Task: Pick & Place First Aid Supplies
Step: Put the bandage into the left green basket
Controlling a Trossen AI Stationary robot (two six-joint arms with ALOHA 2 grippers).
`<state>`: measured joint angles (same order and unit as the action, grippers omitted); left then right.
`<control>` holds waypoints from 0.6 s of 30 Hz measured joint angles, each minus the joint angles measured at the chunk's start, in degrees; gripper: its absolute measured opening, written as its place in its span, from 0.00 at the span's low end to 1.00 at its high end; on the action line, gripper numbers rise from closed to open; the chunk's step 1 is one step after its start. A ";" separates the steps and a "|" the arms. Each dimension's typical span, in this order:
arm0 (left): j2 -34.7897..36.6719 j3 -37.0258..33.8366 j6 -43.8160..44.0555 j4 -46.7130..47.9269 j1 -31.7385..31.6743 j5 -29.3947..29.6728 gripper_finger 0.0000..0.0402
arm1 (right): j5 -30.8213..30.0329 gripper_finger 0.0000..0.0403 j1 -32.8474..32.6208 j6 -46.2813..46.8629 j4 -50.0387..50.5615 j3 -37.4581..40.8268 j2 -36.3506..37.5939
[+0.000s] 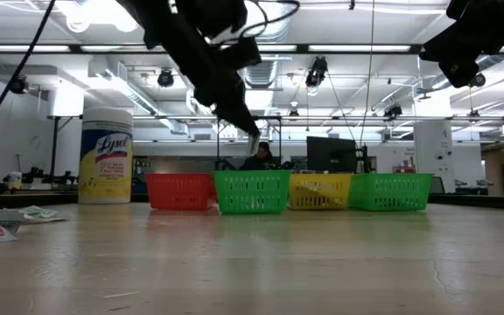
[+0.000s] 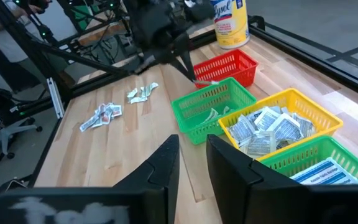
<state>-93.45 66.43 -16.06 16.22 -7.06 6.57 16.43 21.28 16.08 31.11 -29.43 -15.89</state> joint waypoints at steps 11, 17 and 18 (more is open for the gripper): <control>-9.87 1.73 -1.26 -1.13 -0.01 -2.16 0.00 | -0.01 0.18 0.00 0.02 -0.02 0.00 0.00; -13.94 4.28 -1.57 0.17 -0.01 -2.19 0.00 | -0.02 0.21 0.00 0.02 -0.04 0.00 -0.02; -14.35 4.44 -1.58 0.51 -0.01 -2.19 0.00 | 0.00 0.21 0.00 0.02 -0.04 0.00 -0.02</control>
<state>-107.80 70.87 -17.64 16.73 -7.07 4.38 16.43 21.28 16.10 31.07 -29.43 -15.90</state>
